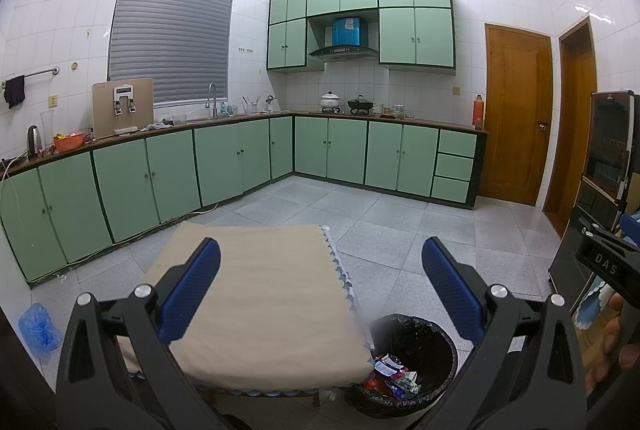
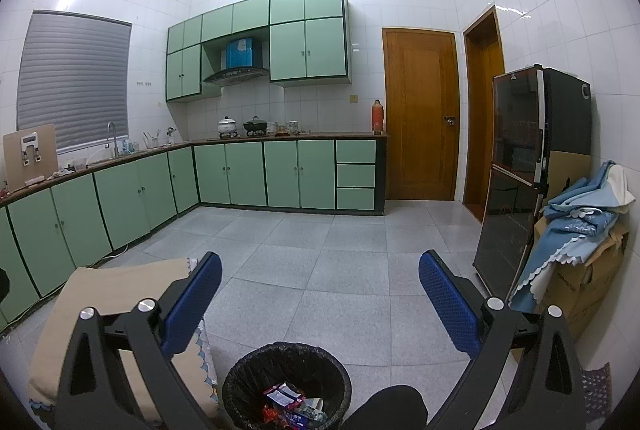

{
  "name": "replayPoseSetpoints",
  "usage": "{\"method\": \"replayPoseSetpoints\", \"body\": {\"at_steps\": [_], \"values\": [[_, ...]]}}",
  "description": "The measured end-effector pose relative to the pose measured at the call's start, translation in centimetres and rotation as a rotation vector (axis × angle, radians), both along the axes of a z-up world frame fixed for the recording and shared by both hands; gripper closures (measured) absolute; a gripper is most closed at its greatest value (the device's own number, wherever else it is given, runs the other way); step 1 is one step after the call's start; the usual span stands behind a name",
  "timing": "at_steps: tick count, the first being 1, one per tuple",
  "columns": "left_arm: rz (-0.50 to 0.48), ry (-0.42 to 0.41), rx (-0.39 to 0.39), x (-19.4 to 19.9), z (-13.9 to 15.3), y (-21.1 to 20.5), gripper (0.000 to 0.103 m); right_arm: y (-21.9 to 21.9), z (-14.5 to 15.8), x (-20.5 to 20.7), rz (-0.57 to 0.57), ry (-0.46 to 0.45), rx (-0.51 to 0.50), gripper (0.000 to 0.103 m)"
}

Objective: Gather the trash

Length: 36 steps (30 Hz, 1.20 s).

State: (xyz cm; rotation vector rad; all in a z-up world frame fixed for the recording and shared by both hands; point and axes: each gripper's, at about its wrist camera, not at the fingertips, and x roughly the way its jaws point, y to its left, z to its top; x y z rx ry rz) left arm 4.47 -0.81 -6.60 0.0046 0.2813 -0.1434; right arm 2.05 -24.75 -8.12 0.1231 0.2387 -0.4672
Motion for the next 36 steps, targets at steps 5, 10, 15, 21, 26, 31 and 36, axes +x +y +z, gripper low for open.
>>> {"method": "replayPoseSetpoints", "body": {"at_steps": [5, 10, 15, 21, 26, 31, 36], "values": [[-0.001, 0.001, 0.001, -0.01, -0.02, -0.02, 0.005, -0.04, -0.1, -0.01, 0.0, 0.002, 0.002, 0.006], [-0.001, 0.0, 0.0, -0.02, 0.03, -0.02, 0.005, -0.3, -0.35, -0.19, 0.0, 0.002, 0.003, 0.006], [0.0, 0.001, 0.001, -0.02, 0.02, -0.06, 0.005, -0.4, -0.54, -0.21, -0.001, 0.004, 0.003, 0.006], [0.0, 0.002, 0.0, -0.03, 0.03, -0.11, 0.005, -0.44, -0.53, -0.16, -0.001, 0.005, 0.004, 0.006], [0.0, 0.002, 0.0, -0.08, 0.02, -0.08, 0.005, -0.45, -0.5, -0.08, -0.001, 0.005, 0.004, 0.006], [0.0, 0.003, 0.0, -0.06, 0.01, -0.09, 0.005, -0.68, -0.75, 0.02, 0.001, 0.008, 0.005, 0.006], [-0.001, 0.003, -0.001, -0.08, -0.01, -0.05, 0.005, -0.61, -0.73, -0.07, 0.001, 0.009, 0.005, 0.006]]}}
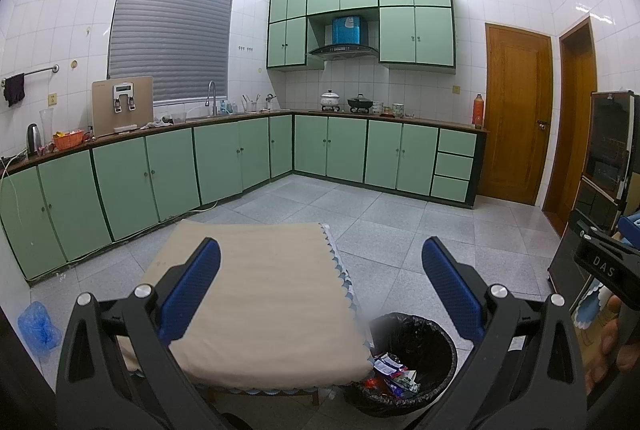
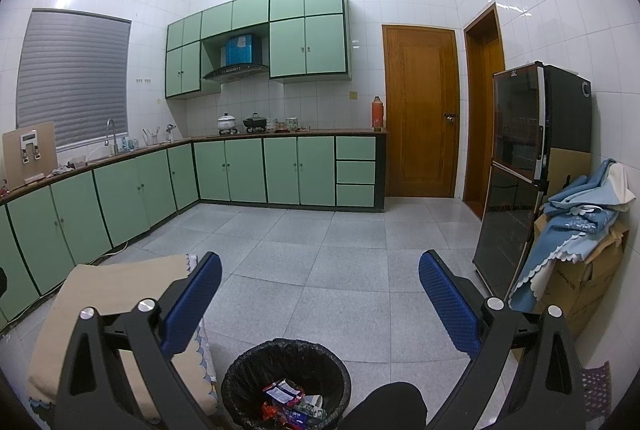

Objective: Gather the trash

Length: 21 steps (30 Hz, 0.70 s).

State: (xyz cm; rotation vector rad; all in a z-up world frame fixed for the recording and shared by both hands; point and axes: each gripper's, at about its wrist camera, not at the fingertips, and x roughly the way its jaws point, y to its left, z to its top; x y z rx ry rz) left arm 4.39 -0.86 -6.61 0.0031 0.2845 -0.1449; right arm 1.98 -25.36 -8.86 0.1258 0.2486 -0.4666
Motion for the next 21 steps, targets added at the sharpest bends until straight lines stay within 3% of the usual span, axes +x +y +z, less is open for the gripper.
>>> {"method": "replayPoseSetpoints", "body": {"at_steps": [21], "values": [[-0.005, 0.003, 0.0, -0.21, -0.38, -0.26, 0.005, -0.36, -0.3, 0.13, 0.001, 0.003, 0.003, 0.006]]}}
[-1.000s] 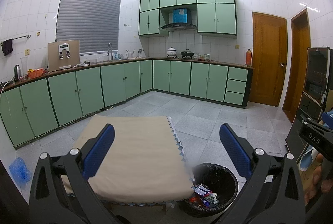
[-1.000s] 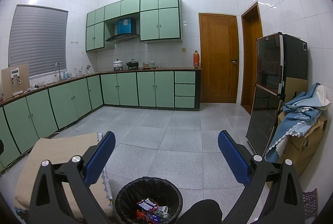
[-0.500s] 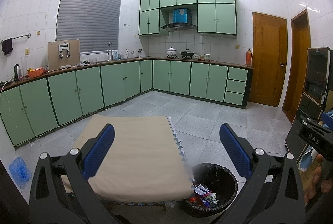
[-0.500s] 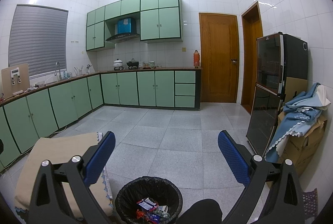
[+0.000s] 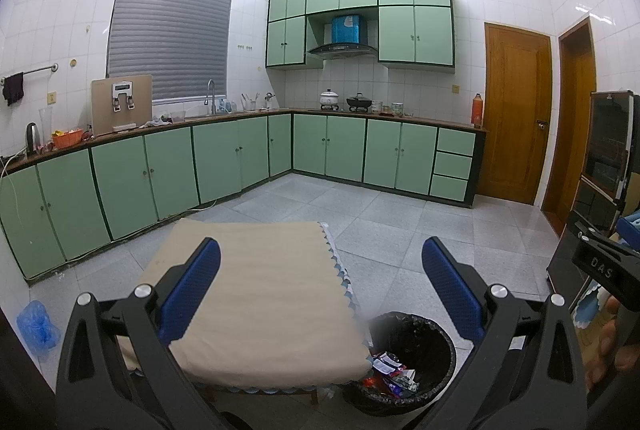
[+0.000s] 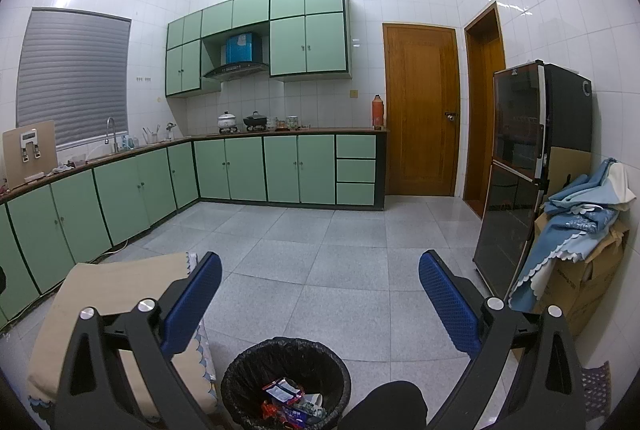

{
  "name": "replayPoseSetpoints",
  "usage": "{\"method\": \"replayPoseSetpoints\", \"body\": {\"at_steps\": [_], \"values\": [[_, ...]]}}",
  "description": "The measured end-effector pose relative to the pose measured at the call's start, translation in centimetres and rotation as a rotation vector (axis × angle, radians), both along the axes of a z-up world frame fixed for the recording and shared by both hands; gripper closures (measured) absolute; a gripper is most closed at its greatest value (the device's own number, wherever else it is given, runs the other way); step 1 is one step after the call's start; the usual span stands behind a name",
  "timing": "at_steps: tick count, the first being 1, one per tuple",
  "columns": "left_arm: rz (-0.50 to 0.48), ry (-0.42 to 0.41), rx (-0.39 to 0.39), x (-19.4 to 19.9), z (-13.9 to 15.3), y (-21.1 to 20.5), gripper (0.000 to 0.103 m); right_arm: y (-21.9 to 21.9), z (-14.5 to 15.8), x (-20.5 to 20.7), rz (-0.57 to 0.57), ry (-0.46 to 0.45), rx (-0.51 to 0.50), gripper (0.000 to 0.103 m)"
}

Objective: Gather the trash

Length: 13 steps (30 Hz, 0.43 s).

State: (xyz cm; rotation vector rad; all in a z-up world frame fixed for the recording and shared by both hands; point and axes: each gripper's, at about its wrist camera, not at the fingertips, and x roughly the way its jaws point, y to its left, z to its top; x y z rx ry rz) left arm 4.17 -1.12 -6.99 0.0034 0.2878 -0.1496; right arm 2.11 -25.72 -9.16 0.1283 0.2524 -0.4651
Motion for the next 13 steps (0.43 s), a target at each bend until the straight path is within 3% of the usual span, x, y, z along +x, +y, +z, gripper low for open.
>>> {"method": "replayPoseSetpoints", "body": {"at_steps": [13], "values": [[0.004, 0.015, -0.006, 0.25, 0.01, 0.3, 0.005, -0.31, 0.01, 0.11, 0.002, 0.003, -0.002, 0.006]]}}
